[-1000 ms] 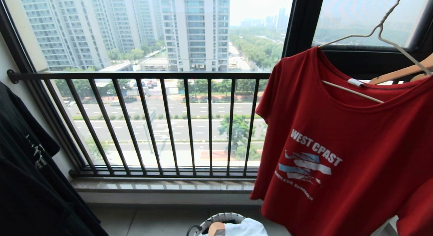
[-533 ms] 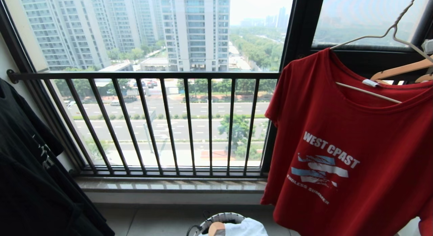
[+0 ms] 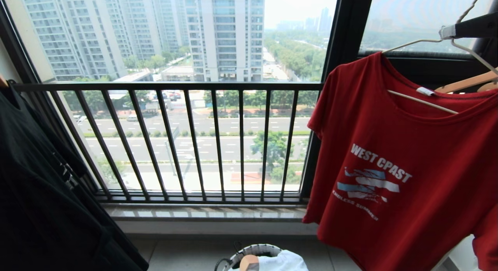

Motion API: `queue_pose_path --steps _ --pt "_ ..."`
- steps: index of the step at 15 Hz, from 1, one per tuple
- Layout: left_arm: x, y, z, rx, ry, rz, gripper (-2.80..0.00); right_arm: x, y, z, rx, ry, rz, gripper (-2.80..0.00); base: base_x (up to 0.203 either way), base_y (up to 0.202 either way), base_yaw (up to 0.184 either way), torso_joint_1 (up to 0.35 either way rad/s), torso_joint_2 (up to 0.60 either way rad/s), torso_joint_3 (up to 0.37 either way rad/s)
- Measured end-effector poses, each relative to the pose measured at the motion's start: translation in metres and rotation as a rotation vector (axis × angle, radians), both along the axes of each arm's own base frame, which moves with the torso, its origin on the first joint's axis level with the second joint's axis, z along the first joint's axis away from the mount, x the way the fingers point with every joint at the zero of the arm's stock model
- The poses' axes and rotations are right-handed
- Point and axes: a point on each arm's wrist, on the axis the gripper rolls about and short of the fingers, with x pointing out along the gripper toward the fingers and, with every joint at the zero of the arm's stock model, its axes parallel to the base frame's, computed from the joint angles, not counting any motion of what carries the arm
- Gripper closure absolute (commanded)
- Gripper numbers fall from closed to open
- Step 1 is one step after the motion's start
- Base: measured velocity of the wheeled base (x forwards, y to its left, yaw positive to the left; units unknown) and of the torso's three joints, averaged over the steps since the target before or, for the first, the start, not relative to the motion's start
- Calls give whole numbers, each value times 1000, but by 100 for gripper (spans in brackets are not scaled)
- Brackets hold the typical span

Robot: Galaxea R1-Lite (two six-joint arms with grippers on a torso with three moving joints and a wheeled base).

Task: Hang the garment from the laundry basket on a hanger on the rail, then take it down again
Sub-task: Take the clothes off the clothes rack

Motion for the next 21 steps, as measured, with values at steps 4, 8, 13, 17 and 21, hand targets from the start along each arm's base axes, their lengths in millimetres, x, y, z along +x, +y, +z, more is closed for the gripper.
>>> queue_pose_path --steps 4,8,13,17,21 --pt "0 0 0 0 0 0 0 19 -7 -8 -10 32 -37 -280 0 0 0 0 0 0" --pt "0 0 0 0 0 0 0 39 -21 -11 -2 12 -41 -280 0 0 0 0 0 0" --pt "0 0 0 0 0 0 0 57 -23 -25 5 69 -22 -280 0 0 0 0 0 0" --pt "0 0 0 0 0 0 0 67 -23 -30 24 89 11 -280 0 0 0 0 0 0" --pt "0 0 0 0 0 0 0 72 -21 -34 30 104 40 -280 0 0 0 0 0 0"
